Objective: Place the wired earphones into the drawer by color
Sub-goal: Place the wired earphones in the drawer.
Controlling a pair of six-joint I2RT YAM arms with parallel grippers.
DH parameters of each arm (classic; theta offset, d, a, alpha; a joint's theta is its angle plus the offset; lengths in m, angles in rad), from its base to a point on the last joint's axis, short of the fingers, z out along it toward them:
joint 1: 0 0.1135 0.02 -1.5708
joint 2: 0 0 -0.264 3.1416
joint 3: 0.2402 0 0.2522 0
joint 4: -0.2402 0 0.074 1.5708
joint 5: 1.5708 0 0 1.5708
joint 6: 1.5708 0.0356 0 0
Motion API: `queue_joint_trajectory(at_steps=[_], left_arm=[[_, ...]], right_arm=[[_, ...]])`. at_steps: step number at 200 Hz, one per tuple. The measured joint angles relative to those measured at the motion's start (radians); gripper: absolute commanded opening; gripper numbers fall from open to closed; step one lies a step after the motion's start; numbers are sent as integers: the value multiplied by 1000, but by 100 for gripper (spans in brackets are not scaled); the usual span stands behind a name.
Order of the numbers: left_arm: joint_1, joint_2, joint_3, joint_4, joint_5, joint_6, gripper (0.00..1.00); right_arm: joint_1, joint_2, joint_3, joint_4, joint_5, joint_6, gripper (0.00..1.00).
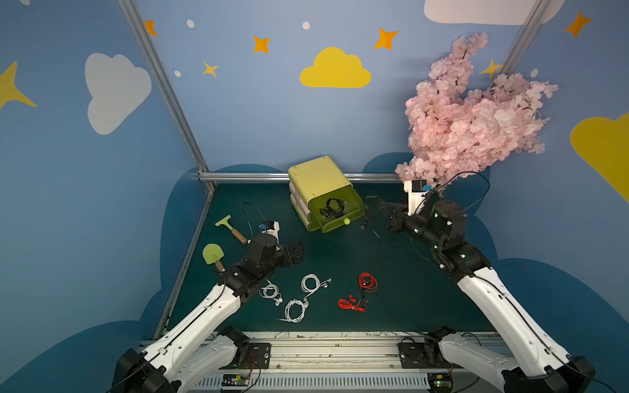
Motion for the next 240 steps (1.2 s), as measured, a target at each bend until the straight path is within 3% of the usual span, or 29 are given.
queue_joint_trajectory(at_steps=[132,240], left_arm=[[0,-41,-23,2,3,-2,100],[2,-56,-38,3,3,-11,100]], right_arm=[[72,502,352,130,-27,-14,0],[72,600,314,167,-35,-8,0]])
